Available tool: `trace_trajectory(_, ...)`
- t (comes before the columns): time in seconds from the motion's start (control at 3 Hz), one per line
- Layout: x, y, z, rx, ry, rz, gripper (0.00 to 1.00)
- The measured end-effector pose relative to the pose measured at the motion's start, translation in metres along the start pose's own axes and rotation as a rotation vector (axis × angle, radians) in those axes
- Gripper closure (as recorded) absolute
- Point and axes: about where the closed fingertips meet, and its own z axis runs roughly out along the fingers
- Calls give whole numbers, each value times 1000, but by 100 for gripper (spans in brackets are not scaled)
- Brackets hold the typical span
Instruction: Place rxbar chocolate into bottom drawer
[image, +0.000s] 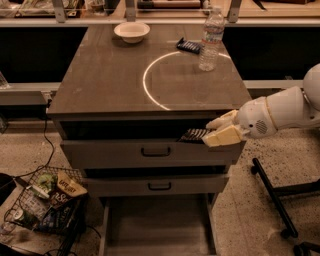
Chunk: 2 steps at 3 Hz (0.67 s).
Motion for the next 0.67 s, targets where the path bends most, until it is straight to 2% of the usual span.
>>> trace_trajectory(0.33,22,6,8,-42,36,-56,100)
trace_trajectory(0.67,111,28,21,-92,117,-83,100)
